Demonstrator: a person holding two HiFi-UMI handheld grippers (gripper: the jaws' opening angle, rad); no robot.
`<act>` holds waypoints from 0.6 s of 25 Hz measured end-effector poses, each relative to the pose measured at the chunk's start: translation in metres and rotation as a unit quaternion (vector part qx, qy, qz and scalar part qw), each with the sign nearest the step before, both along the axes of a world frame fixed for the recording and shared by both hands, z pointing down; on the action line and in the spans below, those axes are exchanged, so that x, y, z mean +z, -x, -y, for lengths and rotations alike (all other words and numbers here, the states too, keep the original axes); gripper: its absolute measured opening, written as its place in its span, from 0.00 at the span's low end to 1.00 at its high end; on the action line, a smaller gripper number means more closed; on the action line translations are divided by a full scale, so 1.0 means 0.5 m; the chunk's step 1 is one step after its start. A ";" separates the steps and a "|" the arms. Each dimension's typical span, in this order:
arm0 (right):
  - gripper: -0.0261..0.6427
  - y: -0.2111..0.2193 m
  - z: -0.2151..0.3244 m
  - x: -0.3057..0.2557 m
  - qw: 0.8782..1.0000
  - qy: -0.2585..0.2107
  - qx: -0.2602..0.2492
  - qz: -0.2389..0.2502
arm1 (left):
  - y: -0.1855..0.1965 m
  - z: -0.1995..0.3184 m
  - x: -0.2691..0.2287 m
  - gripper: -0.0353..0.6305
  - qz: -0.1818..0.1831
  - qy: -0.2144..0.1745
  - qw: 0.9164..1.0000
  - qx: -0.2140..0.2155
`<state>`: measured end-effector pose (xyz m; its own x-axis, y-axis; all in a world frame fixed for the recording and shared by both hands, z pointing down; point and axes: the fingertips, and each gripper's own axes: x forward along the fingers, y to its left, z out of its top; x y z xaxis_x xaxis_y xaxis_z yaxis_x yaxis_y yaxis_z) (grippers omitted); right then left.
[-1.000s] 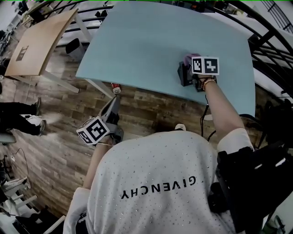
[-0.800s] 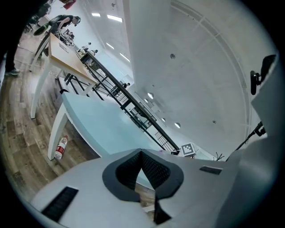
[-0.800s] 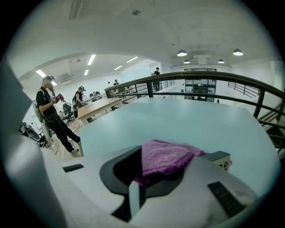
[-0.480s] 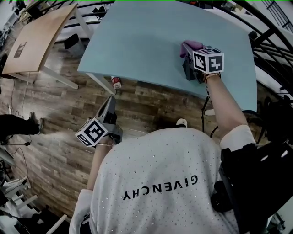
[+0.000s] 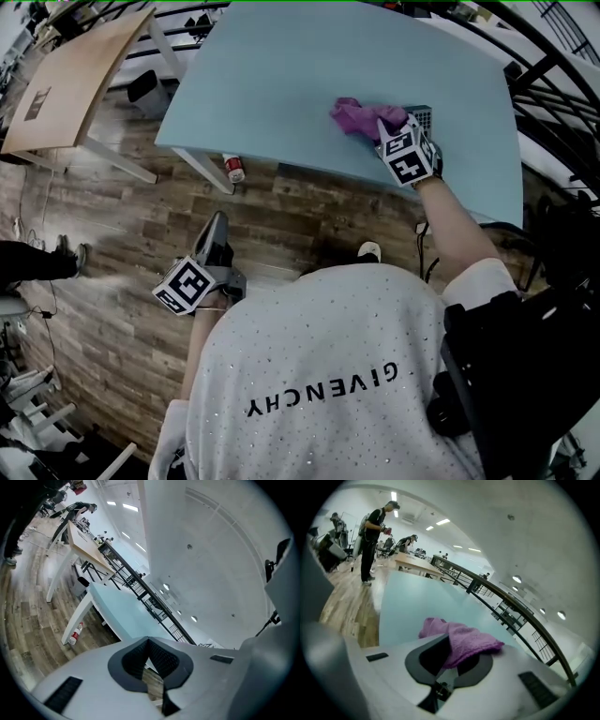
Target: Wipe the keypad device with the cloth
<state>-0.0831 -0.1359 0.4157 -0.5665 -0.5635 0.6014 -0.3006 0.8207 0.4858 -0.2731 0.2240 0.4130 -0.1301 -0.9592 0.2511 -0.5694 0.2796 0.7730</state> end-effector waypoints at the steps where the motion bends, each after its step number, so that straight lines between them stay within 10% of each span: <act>1: 0.07 -0.006 -0.005 0.006 1.000 -0.014 -0.003 -0.010 | -0.002 -0.002 0.000 0.05 0.000 0.000 1.000 0.000; 15: 0.07 -0.103 -0.088 0.168 0.996 0.058 0.044 -0.043 | -0.016 -0.018 0.008 0.05 0.011 0.011 1.000 0.017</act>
<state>-0.0315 -0.0918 0.4999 -0.4614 -0.5321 0.7099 -0.3349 0.8454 0.4160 -0.2650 0.2328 0.4171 -0.1034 -0.9573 0.2700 -0.5953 0.2771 0.7542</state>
